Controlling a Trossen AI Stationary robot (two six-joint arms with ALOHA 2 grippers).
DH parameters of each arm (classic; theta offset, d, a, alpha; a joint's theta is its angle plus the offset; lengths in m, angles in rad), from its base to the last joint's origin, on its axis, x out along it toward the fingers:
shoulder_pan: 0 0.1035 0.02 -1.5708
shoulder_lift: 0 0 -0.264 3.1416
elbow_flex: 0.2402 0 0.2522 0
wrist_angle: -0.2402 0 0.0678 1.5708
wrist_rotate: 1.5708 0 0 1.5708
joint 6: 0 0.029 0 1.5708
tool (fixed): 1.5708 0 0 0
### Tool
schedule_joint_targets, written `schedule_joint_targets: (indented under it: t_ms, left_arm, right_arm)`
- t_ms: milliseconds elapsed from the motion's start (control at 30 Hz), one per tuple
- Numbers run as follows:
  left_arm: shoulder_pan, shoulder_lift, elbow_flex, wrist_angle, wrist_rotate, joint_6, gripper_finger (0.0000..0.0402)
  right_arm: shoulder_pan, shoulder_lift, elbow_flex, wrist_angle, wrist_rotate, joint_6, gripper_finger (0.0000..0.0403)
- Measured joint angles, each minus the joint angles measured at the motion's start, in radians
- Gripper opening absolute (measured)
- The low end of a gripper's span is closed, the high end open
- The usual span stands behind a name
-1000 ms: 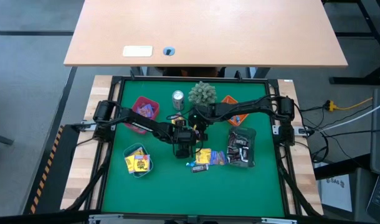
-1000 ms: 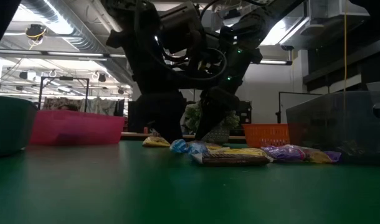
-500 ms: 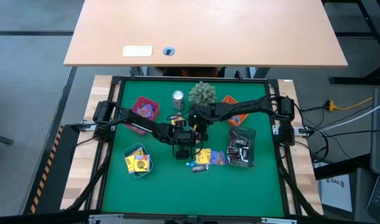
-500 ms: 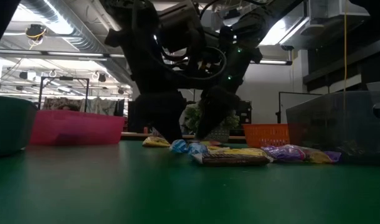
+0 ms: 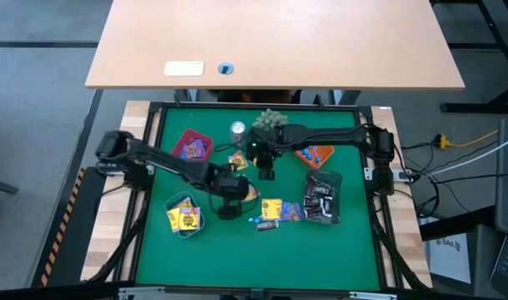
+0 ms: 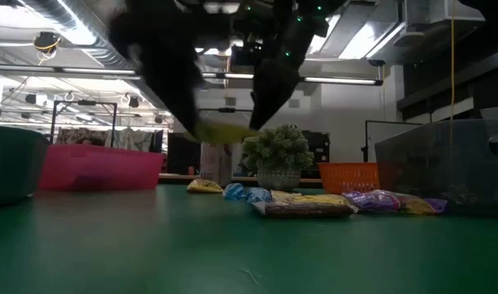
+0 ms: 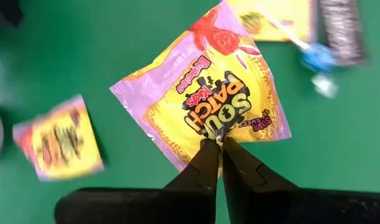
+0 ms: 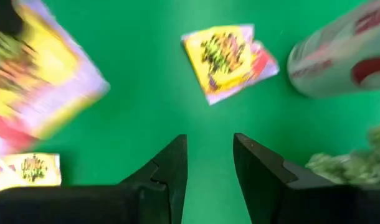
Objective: Sort candy
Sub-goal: Put the yellow candy into the blue transparent bin
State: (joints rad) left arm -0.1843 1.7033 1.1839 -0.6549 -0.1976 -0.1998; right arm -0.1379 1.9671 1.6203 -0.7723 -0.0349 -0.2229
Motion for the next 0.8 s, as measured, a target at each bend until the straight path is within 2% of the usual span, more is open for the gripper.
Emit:
schedule_joint_targets:
  t_ms: [200, 400, 567, 800]
  left_arm:
    - [-0.086, -0.182, 0.001, -0.214, 0.041, -0.159, 0.0]
    - [-0.194, -0.321, 0.002, -0.411, 0.052, -0.406, 0.0]
    - [-0.292, -0.344, 0.002, -0.528, 0.052, -0.595, 0.0]
    - [-0.406, -0.339, -0.05, -0.536, 0.066, -0.688, 0.0]
  right_arm:
    - [0.0, 0.0, 0.022, 0.008, 0.001, -0.019, 0.0127]
    - [0.0, 0.0, 0.022, 0.012, 0.0, -0.019, 0.0127]
    - [0.0, 0.0, 0.022, 0.013, -0.001, -0.019, 0.0127]
    - [0.0, 0.0, 0.022, 0.016, -0.001, -0.019, 0.0127]
